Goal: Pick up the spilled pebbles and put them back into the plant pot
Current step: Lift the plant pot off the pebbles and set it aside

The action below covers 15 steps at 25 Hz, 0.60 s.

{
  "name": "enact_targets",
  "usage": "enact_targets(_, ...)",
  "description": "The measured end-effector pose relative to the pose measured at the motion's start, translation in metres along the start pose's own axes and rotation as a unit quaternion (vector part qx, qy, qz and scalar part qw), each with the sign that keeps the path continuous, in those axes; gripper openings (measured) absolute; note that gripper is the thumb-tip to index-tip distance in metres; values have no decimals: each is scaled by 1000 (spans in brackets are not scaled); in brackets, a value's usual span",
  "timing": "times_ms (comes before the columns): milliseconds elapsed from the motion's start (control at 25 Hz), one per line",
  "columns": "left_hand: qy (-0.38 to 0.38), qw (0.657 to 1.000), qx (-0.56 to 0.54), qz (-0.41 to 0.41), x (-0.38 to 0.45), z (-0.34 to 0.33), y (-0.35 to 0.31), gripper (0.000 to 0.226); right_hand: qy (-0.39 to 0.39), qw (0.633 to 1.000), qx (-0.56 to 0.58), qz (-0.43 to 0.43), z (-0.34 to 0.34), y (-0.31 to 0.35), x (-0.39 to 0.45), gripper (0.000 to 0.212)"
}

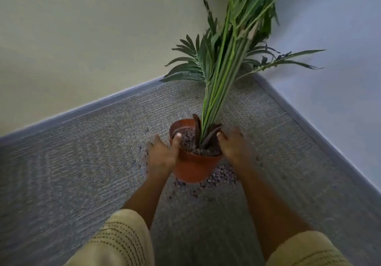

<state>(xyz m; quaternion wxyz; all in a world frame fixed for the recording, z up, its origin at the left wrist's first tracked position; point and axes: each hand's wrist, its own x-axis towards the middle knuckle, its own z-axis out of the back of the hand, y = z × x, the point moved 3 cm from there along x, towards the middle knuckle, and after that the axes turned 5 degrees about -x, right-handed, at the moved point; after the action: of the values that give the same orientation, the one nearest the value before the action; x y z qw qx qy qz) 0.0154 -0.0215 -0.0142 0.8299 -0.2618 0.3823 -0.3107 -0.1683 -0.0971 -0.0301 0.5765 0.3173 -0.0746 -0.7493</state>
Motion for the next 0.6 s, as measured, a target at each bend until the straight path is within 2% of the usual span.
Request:
enact_targets(80, 88, 991, -70, 80, 23, -17, 10, 63, 100, 991, 50, -79, -26, -16, 29, 58)
enact_targets(160, 194, 971, -66, 121, 48, -15, 9, 42, 224, 951, 153, -147, -45, -25, 51, 50)
enact_targets(240, 243, 962, -43, 120, 61, -16, 8, 32, 286, 923, 194, -169, -57, -37, 62, 39)
enact_targets(320, 234, 966, -30, 107, 69, -20, -1, 23, 315, 904, 229, -177, -56, -44, 74, 32)
enact_targets(400, 204, 975, 33, 87, 66, -27, -9, 21, 344, 886, 253, -182, -49, -44, 75, 37)
enact_targets(480, 196, 974, 83, 74, 60, -34, -14, 37, 340, 886, 255, -187, -46, -42, 73, 39)
enact_targets(560, 178, 980, 70, 62, 63, -37, -13, 30, 321, 891, 262, -187, -49, -42, 69, 39)
enact_targets(600, 144, 986, 64, 54, 67, -34, -11, 21, 314, 891, 269, -189, -50, -40, 65, 40)
